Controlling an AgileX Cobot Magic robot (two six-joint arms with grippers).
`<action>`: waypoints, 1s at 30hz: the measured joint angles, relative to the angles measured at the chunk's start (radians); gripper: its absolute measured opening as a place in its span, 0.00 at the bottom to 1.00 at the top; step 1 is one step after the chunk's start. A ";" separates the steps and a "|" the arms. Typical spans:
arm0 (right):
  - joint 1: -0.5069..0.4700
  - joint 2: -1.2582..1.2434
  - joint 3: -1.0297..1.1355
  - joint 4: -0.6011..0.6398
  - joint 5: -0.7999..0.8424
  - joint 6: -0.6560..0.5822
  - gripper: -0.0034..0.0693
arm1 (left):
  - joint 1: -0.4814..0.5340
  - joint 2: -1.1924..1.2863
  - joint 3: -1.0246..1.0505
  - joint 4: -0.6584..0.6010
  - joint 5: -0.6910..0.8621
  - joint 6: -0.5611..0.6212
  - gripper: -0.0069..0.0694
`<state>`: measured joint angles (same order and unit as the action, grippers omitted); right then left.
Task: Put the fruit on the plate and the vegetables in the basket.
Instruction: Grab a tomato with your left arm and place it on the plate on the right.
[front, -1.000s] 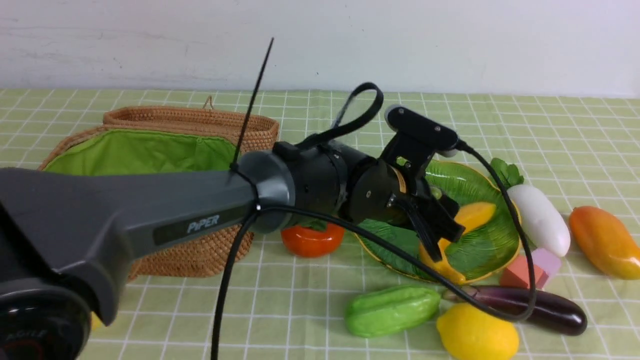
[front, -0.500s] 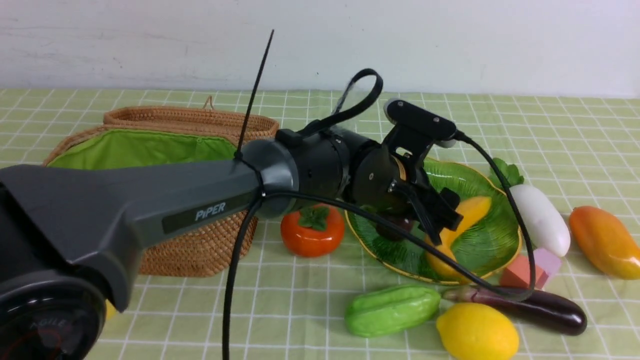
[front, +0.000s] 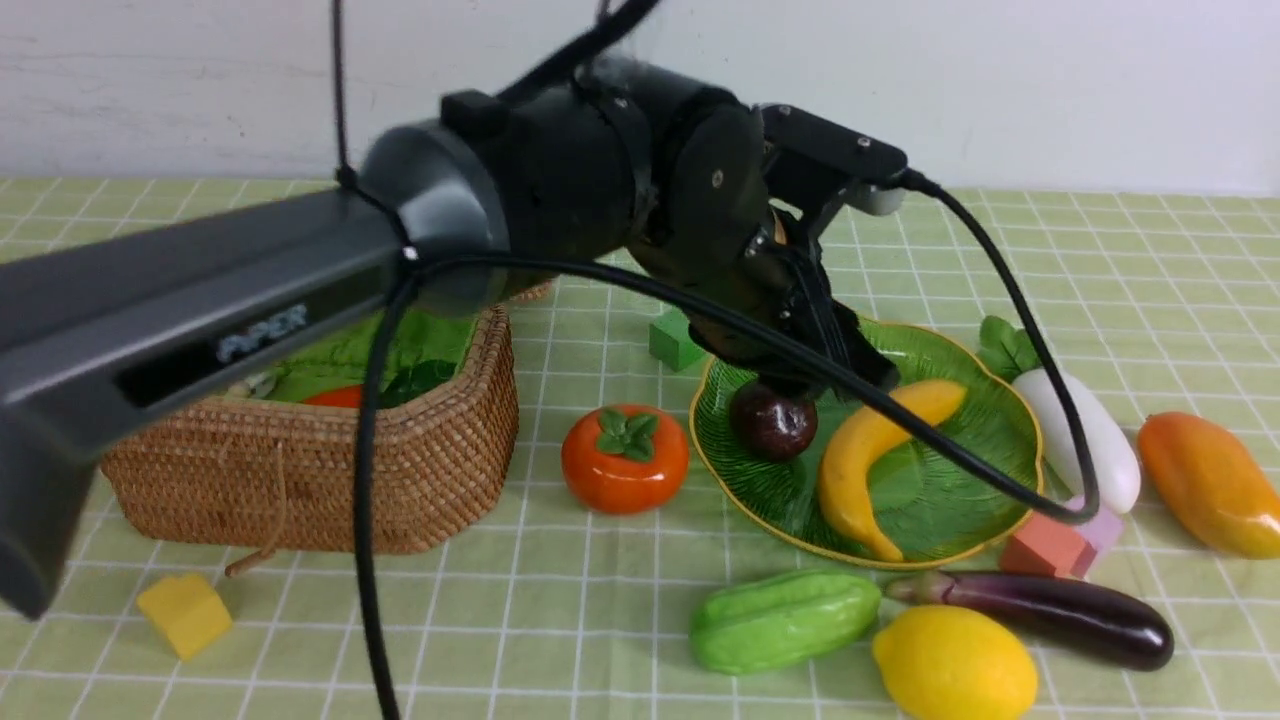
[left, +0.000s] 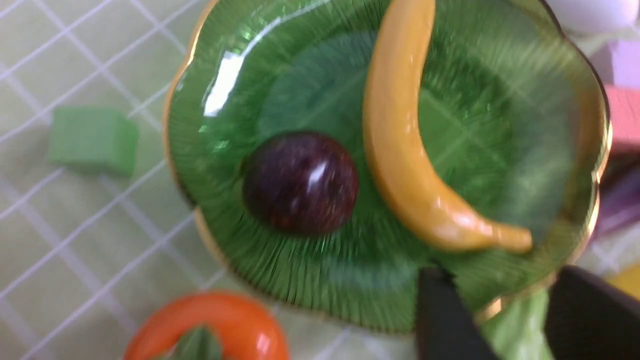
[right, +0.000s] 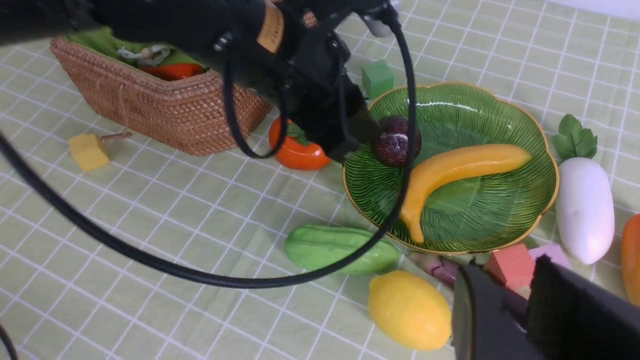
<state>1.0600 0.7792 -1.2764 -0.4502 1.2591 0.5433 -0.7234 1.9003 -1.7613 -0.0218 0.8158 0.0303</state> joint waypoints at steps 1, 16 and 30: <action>0.000 0.000 0.000 0.004 0.000 -0.002 0.28 | 0.000 -0.009 0.000 0.008 0.026 0.000 0.29; 0.000 0.000 0.000 0.300 0.001 -0.219 0.28 | 0.000 -0.084 0.110 0.151 0.307 0.048 0.07; 0.000 0.000 0.000 0.284 0.001 -0.230 0.29 | 0.000 0.053 0.155 0.299 0.013 0.153 0.78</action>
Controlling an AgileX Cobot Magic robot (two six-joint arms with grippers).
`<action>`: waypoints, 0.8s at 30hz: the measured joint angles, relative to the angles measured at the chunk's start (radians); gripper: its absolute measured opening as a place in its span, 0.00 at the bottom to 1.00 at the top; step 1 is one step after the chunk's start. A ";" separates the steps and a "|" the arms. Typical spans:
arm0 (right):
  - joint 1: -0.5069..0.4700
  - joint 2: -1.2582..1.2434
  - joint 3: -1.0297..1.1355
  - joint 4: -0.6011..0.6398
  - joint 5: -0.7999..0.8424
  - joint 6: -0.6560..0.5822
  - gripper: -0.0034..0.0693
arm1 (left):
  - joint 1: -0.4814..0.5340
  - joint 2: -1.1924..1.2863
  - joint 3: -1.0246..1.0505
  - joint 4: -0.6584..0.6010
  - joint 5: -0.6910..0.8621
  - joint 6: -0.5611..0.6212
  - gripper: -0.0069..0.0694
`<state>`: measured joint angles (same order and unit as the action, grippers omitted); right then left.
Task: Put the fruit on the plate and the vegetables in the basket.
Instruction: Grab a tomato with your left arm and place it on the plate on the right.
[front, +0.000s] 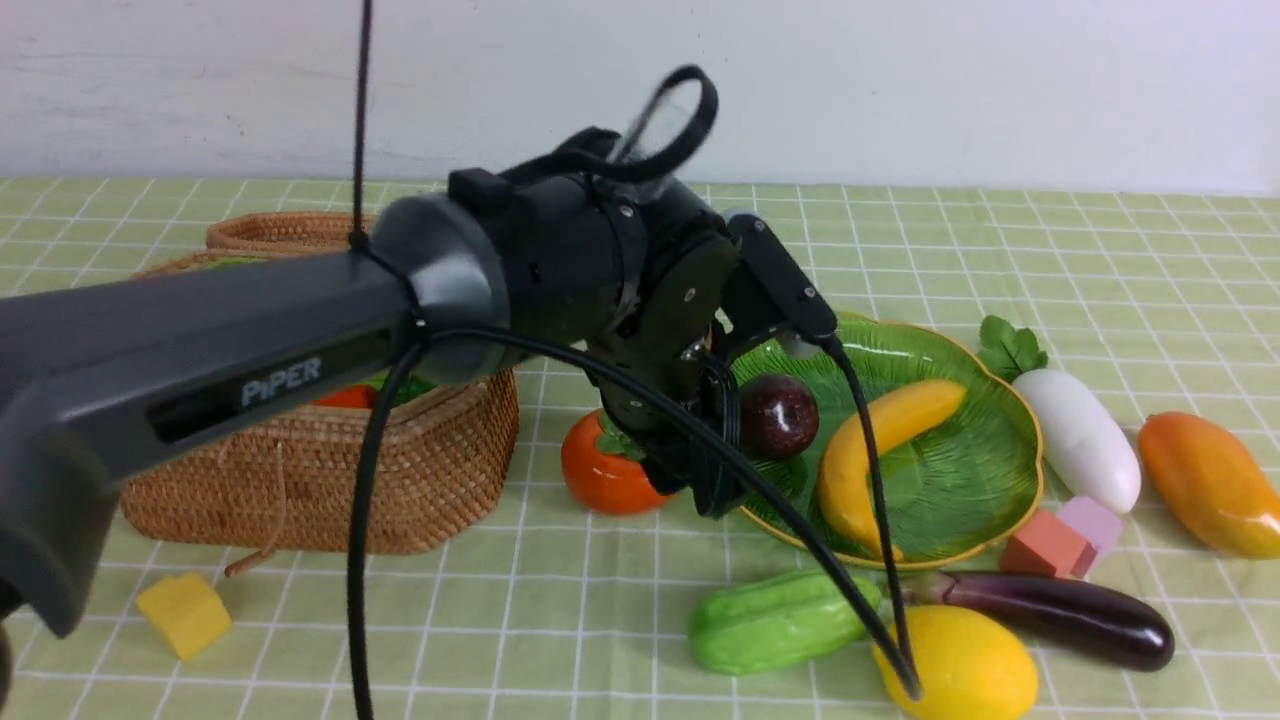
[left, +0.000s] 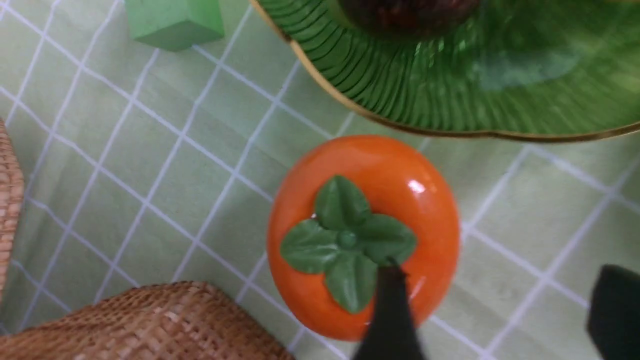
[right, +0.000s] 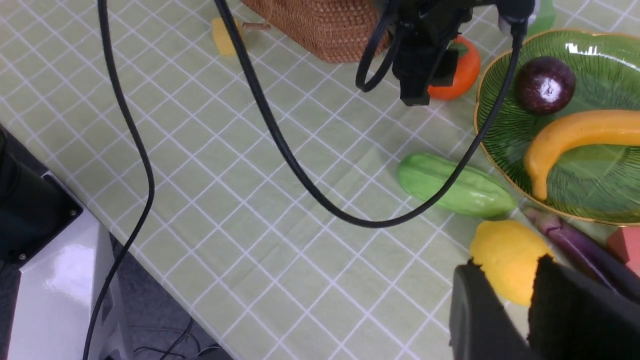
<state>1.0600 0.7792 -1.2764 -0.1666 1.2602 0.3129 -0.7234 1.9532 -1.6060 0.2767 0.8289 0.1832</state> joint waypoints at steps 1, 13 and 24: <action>0.000 0.000 0.000 -0.002 0.000 0.000 0.29 | 0.000 0.014 0.000 0.016 -0.003 0.000 0.86; 0.000 0.000 0.000 -0.007 0.009 0.000 0.30 | 0.031 0.104 0.000 0.115 -0.112 0.000 0.88; 0.000 0.000 0.000 -0.007 0.009 0.000 0.30 | 0.073 0.146 -0.004 0.058 -0.145 0.000 0.85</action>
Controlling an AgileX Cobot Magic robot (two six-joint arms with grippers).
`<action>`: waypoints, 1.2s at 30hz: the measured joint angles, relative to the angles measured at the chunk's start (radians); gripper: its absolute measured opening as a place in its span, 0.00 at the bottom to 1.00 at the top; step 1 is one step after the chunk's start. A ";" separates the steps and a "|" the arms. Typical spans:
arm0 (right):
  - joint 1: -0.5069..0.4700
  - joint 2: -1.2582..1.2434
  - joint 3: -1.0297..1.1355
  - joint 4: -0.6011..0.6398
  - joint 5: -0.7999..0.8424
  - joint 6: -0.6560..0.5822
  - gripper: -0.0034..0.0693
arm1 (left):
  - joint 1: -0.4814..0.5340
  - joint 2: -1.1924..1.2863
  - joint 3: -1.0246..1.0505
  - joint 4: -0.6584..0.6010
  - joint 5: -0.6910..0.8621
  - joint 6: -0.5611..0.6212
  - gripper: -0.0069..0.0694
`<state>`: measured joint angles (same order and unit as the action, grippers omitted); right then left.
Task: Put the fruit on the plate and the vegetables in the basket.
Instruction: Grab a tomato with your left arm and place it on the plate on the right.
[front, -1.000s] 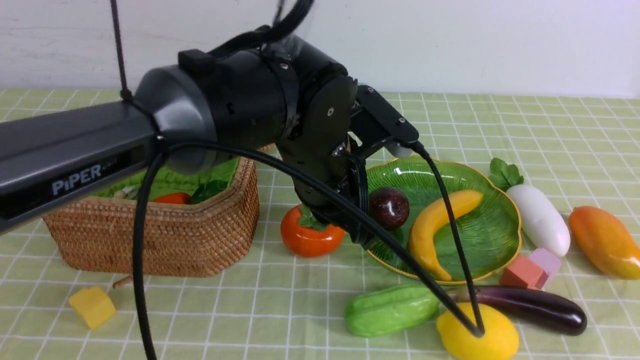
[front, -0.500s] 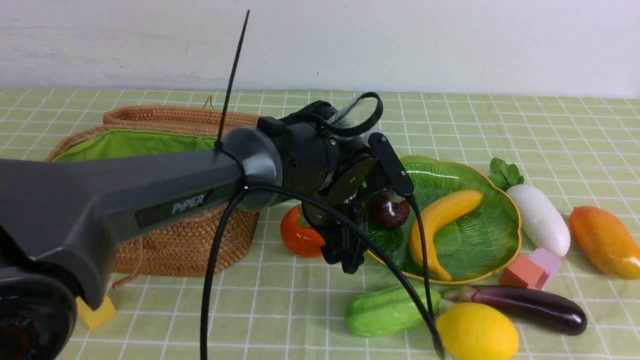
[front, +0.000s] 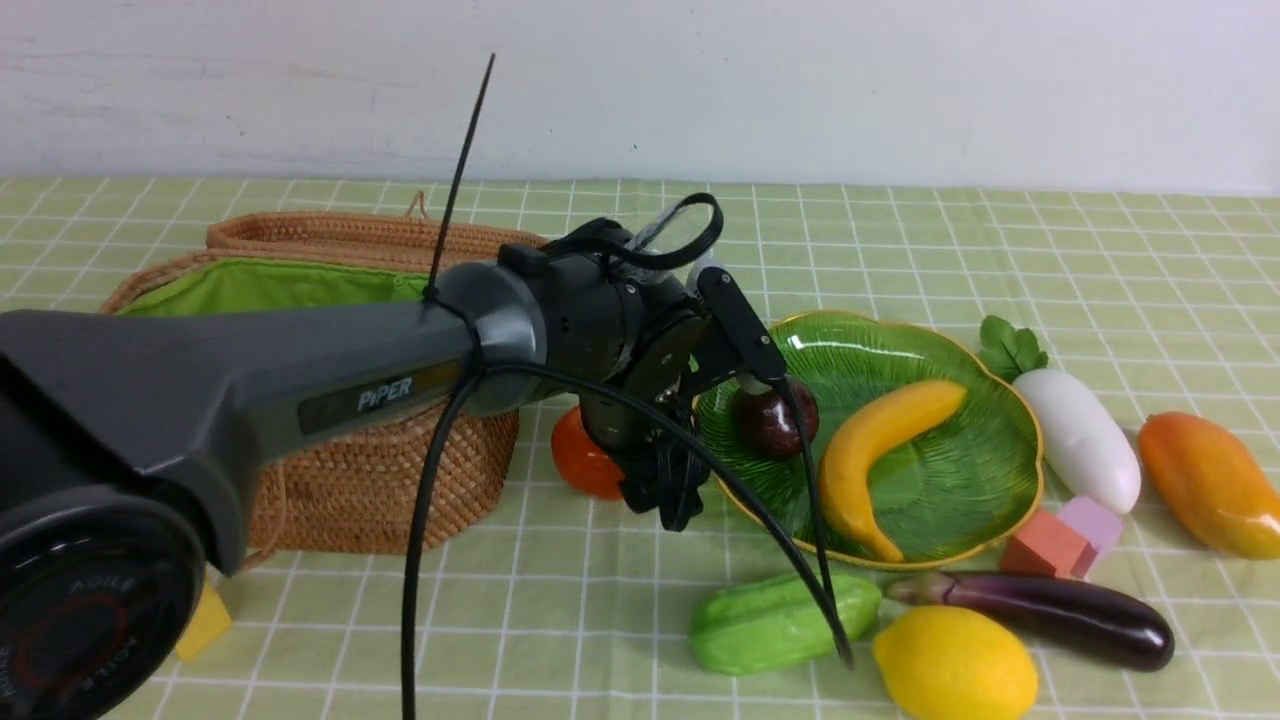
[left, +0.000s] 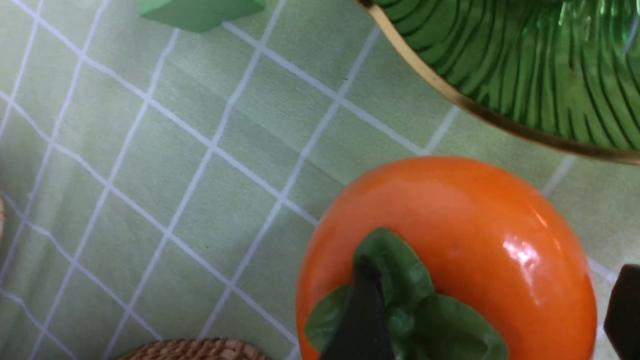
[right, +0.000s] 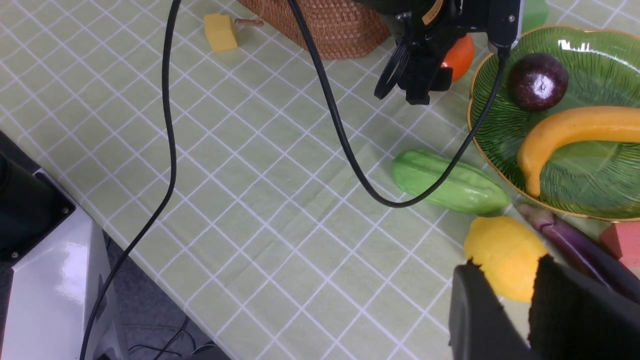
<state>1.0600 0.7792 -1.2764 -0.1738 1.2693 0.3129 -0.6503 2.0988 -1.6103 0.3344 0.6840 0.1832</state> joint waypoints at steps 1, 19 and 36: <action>0.000 0.000 0.000 0.000 0.000 0.000 0.30 | 0.001 0.005 0.000 -0.002 -0.007 0.000 0.85; 0.000 0.000 0.000 0.000 0.000 0.000 0.30 | -0.003 0.025 -0.009 0.071 -0.025 -0.041 0.72; 0.000 0.000 0.000 -0.097 0.000 0.034 0.30 | -0.003 -0.132 0.005 0.058 0.018 -0.101 0.72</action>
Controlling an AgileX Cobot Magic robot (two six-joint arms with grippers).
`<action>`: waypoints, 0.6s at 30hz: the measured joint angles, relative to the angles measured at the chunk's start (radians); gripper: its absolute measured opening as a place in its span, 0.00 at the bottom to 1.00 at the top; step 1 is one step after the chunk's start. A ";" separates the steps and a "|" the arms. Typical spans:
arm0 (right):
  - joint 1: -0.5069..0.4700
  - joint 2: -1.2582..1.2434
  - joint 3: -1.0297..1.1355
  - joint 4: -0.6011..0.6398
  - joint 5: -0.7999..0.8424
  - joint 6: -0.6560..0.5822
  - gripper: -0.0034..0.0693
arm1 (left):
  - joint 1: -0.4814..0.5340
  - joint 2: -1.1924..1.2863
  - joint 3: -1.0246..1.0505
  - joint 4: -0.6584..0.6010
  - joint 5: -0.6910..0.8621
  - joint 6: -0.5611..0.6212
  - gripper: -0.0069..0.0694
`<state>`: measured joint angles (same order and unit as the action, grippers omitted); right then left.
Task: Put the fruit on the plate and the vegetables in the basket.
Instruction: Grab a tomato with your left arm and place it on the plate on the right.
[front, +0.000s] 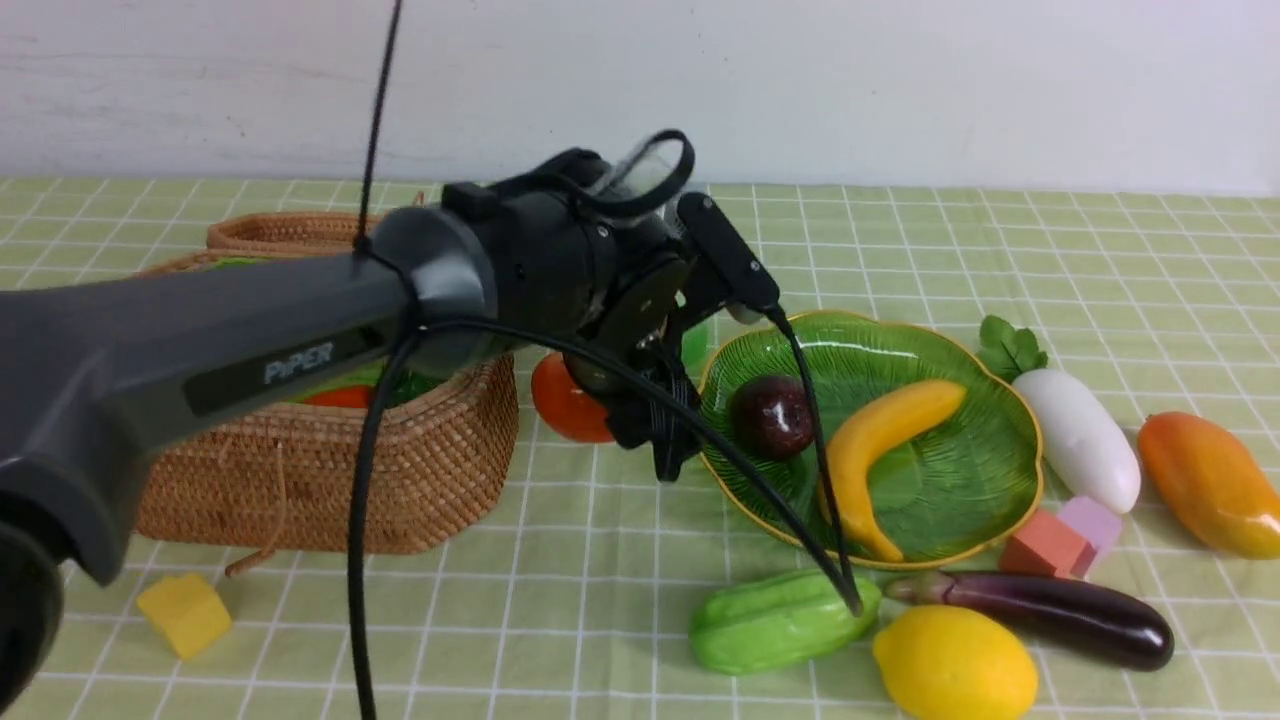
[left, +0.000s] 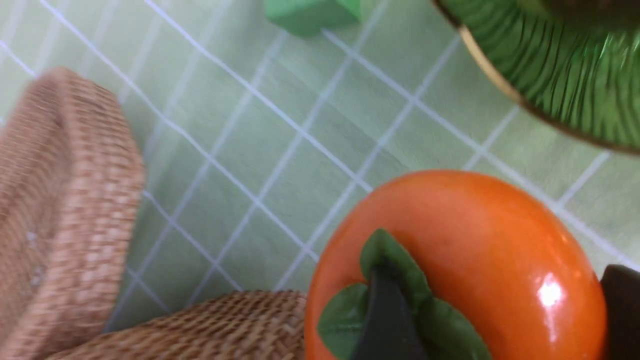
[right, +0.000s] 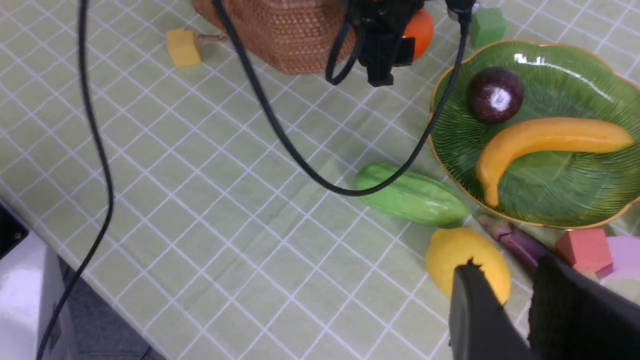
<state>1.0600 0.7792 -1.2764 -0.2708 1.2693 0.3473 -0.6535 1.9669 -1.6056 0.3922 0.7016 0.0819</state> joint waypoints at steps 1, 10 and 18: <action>0.000 0.000 0.000 -0.028 0.000 0.016 0.30 | -0.002 -0.015 0.000 -0.009 -0.024 0.000 0.72; 0.000 0.000 0.000 -0.190 -0.011 0.159 0.30 | -0.064 -0.015 0.000 -0.098 -0.429 -0.001 0.72; 0.000 0.000 0.000 -0.174 -0.011 0.174 0.30 | -0.070 0.133 -0.082 -0.187 -0.569 -0.001 0.72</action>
<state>1.0600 0.7792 -1.2764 -0.4449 1.2581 0.5209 -0.7236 2.1002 -1.6877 0.2051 0.1327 0.0809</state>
